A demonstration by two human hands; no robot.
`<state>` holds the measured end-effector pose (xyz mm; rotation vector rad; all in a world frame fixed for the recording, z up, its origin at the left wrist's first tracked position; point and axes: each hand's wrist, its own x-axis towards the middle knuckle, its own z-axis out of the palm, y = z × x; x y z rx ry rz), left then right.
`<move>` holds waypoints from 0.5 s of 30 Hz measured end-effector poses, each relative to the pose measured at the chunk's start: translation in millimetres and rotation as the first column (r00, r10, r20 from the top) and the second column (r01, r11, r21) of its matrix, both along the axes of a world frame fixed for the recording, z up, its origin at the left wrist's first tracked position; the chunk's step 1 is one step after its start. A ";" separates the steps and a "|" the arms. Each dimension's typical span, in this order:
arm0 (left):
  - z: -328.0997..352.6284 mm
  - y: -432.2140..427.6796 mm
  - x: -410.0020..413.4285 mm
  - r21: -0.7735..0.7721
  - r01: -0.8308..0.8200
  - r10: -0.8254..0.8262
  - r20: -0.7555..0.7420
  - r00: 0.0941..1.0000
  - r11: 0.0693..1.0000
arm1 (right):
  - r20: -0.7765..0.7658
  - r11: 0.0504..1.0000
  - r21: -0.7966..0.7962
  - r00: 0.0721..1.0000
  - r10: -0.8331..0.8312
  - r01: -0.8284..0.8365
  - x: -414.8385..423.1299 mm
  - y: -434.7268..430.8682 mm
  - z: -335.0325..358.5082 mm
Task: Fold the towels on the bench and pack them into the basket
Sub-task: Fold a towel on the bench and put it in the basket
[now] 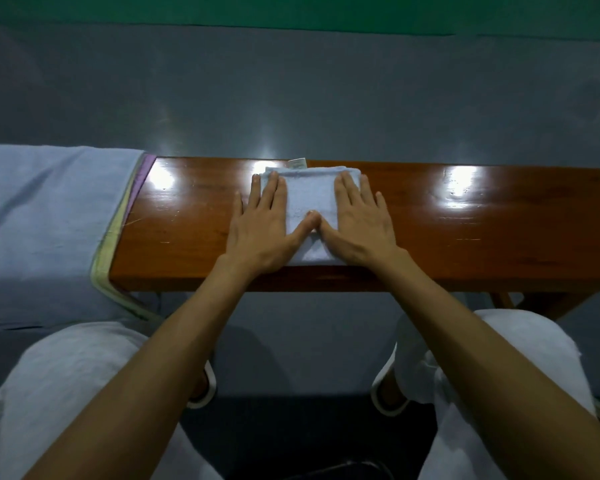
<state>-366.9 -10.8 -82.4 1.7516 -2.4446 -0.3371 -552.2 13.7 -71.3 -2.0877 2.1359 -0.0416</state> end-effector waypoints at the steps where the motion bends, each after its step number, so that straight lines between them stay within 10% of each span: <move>1: 0.1 0.1 0.6 -0.001 0.007 -0.007 0.001 1.000 1.000 | 0.029 0.999 0.002 0.999 -0.032 0.032 -0.7 -0.7 -0.3; 10: 0.2 -1.4 11.0 -0.022 0.054 -0.055 -0.076 0.996 0.998 | 0.153 0.994 -0.001 0.982 -0.108 0.109 -7.6 0.0 4.4; 15: 6.8 8.5 18.1 -0.236 -0.014 -0.097 -0.451 0.887 0.972 | 0.497 0.983 -0.096 0.863 -0.091 0.158 -26.5 0.8 16.1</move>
